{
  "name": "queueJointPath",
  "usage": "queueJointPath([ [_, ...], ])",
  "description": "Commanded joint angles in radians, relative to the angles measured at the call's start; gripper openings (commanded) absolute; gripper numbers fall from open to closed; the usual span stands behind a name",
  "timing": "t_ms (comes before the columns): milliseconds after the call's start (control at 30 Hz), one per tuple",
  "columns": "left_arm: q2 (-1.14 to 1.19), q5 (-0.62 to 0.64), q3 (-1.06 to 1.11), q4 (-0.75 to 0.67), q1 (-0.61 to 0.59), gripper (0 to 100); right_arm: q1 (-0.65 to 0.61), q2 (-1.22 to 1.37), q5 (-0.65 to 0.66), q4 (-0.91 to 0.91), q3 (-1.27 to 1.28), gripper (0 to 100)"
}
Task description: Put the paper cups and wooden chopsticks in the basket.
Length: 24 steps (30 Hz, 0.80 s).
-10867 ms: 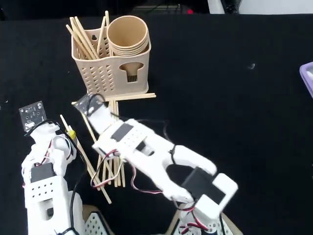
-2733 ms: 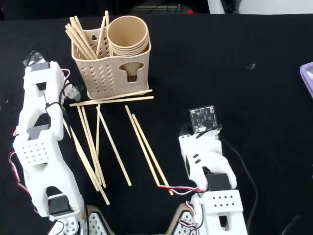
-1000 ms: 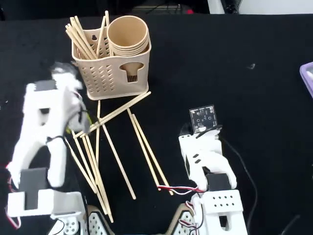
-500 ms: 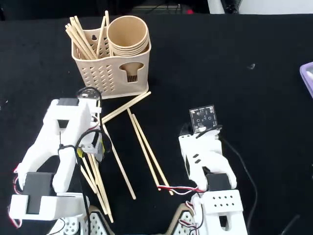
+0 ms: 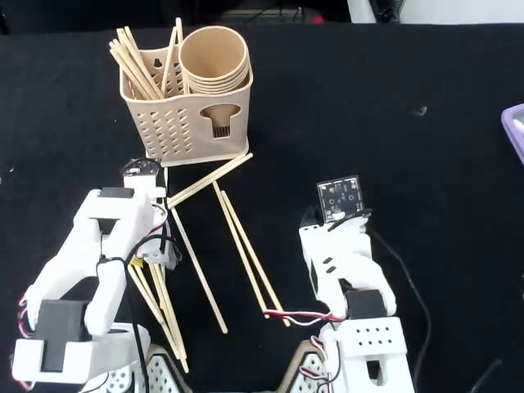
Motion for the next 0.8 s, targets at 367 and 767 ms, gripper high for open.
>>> queueJointPath([
  [367, -0.002, 0.018, -0.071, 0.054, 0.018, 3, 0.008, -0.019, -0.005, -0.025, -0.005, 2.1],
  [767, -0.003, 0.104, -0.295, 0.198, 0.015, 3, 0.008, -0.019, -0.005, -0.025, -0.005, 2.1],
])
